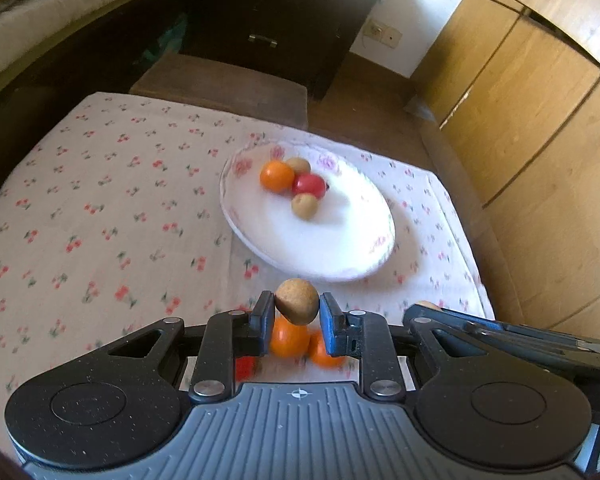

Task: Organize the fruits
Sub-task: 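Open both grippers over the bowl, dropping both tan fruits in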

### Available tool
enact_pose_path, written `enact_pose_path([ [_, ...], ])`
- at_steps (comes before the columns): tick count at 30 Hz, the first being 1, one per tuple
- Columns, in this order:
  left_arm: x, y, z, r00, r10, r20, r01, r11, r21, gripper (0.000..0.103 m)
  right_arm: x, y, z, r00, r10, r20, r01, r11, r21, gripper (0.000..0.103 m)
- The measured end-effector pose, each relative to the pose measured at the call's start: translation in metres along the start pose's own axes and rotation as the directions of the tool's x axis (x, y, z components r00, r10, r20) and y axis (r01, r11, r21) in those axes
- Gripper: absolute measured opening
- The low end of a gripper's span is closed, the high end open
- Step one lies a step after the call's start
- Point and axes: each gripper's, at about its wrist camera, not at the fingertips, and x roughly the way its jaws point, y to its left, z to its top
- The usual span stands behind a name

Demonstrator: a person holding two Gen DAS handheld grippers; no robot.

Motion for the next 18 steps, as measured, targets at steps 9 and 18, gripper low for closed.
enact_pose_path([
  [9,0.035,0.004,0.028,1.0,0.024,-0.008,-0.024,1.0,-0.011,0.031,0.046,0.002,0.033,1.0,-0.006,-0.014,0.006,1.0,0.003,0.029],
  [18,0.053,0.007,0.034,0.999,0.046,-0.024,-0.047,0.999,-0.021,0.031,0.066,-0.001,0.04,0.999,-0.026,-0.02,0.026,1.0,0.001,0.03],
])
